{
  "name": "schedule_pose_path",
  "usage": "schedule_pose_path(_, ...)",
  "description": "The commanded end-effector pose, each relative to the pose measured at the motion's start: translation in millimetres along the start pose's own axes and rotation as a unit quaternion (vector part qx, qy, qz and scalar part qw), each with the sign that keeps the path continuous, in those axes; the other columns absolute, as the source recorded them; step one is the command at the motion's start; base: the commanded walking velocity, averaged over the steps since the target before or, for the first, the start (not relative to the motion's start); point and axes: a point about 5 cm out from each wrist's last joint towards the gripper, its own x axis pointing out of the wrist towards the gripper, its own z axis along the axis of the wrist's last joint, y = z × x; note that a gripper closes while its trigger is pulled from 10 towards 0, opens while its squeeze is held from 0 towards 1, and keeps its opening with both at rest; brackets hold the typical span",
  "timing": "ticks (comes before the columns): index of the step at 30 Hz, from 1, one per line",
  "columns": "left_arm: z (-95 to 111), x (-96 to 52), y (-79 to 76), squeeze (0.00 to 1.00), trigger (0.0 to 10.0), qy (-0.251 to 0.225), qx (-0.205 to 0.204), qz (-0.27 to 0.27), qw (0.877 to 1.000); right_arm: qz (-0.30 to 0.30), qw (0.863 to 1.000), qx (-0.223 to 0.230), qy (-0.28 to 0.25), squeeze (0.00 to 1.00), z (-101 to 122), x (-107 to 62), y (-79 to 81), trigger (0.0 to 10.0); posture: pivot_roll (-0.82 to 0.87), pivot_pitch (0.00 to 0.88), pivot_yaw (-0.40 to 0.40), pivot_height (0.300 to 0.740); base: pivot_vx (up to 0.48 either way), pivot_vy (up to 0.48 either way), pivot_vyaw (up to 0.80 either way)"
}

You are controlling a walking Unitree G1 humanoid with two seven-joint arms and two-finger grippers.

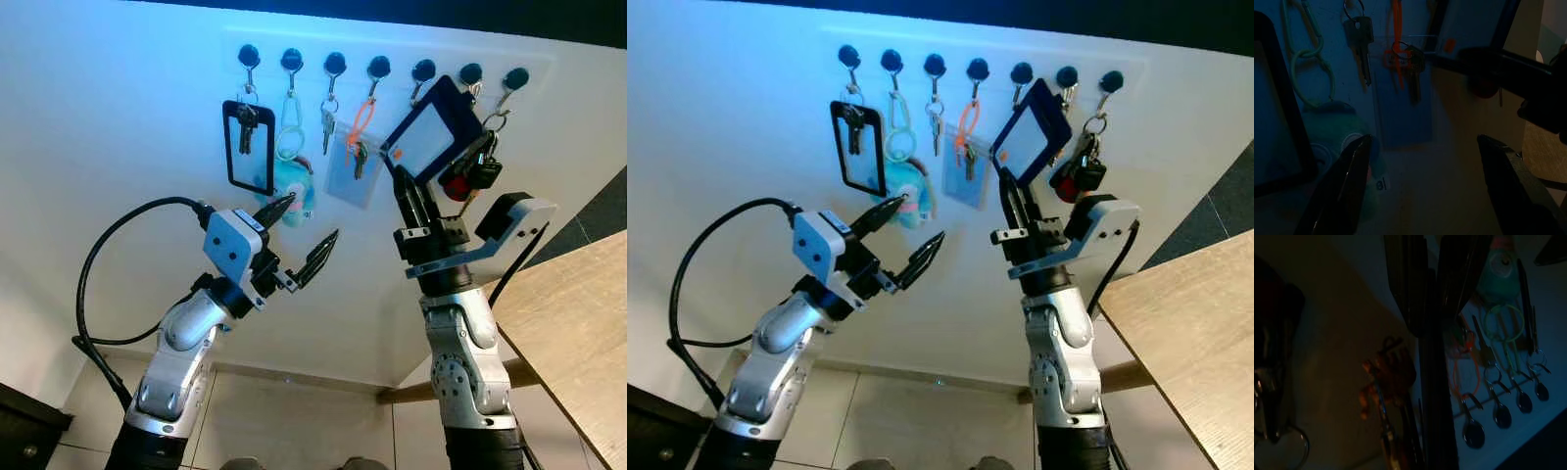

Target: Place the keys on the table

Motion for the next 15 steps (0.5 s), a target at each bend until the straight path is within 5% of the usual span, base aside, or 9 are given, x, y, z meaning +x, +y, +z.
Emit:
schedule_pose_path(1, 2, 0.7, -1.5, 0.00, 10.0, -0.001, 0.009, -0.007, 1.000, 0.011, 1.000, 0.007, -0.014, 0.00, 7, 4.3, 5.2, 0.0, 0.09, 0.070, -0.038, 0.740, 0.000, 0.000, 0.00)
schedule_pose_path(15, 0, 0.7, -4.3, 0.00, 10.0, 0.004, 0.015, -0.020, 1.000, 0.023, 0.999, 0.021, -0.006, 0.00, 15, 18.3, 13.1, 0.0, 0.09, 0.070, -0.036, 0.740, 0.000, 0.000, 0.00)
